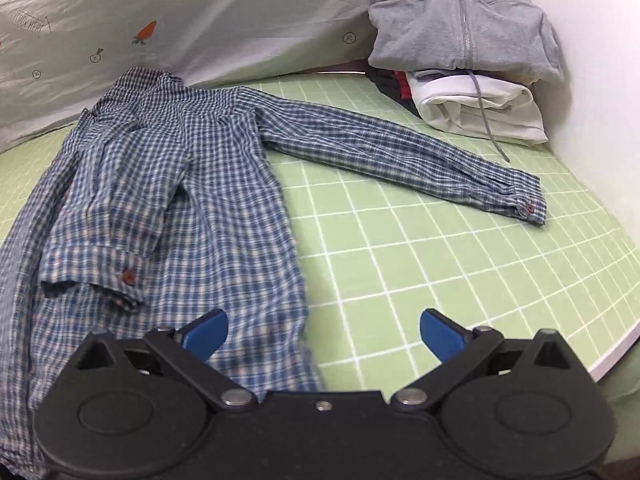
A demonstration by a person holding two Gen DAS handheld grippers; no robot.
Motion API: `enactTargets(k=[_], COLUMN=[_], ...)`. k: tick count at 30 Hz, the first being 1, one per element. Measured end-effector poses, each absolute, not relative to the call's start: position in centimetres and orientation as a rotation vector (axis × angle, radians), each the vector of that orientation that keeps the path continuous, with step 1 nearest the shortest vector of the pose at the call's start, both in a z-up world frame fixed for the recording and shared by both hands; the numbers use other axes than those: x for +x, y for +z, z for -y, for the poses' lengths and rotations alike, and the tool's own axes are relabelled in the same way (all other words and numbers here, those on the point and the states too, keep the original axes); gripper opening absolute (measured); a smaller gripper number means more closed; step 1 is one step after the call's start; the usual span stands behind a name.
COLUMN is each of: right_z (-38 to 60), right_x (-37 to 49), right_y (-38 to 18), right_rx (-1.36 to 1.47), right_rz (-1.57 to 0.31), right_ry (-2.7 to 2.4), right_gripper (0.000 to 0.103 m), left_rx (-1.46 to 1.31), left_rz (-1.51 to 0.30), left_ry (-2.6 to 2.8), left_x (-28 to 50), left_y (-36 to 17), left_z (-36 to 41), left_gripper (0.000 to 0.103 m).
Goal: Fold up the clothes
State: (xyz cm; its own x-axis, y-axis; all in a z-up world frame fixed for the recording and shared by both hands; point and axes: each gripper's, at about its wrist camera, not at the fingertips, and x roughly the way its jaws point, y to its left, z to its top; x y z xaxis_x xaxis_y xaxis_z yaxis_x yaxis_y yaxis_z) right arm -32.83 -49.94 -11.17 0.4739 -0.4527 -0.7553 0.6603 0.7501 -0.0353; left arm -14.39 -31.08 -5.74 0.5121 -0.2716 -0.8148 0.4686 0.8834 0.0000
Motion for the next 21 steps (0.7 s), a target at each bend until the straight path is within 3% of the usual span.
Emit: enactTargets(k=[10,13,15,16,18,21], right_z=[57.5,58.1,58.5,58.6,58.9,59.1], right_x=[-35.5,-35.9,-36.2,-36.4,-36.7,-37.1], right_y=[-13.1,-13.6,-13.8,-13.8,-13.9,-14.0], right_rx=[0.365,0.373,0.381,0.383,0.389,0.399], right_rz=[-0.868,-0.882,-0.891,-0.891,-0.891,-0.889], right_ry=[-0.751,-0.736,-0.726,-0.725,-0.724,-0.734], right_gripper=[0.103,0.103,0.103,0.103,0.103,0.103], left_rx=[0.121,0.075,0.037,0.017,-0.011,-0.043], left_rz=[-1.004,-1.059,-1.102,-1.123,-1.149,-1.149], left_ry=[-0.54,-0.56,-0.56,-0.56,-0.56,-0.581], left_x=[-15.0,-14.9,-14.7,-14.6,-14.5,-14.4], left_y=[-5.8,-6.8,-7.6,-8.0,-8.5,-8.3], left_z=[37.2,37.9,38.0,38.1,38.1,38.0], left_gripper=[0.096,0.074,0.052,0.048,0.017,0.002])
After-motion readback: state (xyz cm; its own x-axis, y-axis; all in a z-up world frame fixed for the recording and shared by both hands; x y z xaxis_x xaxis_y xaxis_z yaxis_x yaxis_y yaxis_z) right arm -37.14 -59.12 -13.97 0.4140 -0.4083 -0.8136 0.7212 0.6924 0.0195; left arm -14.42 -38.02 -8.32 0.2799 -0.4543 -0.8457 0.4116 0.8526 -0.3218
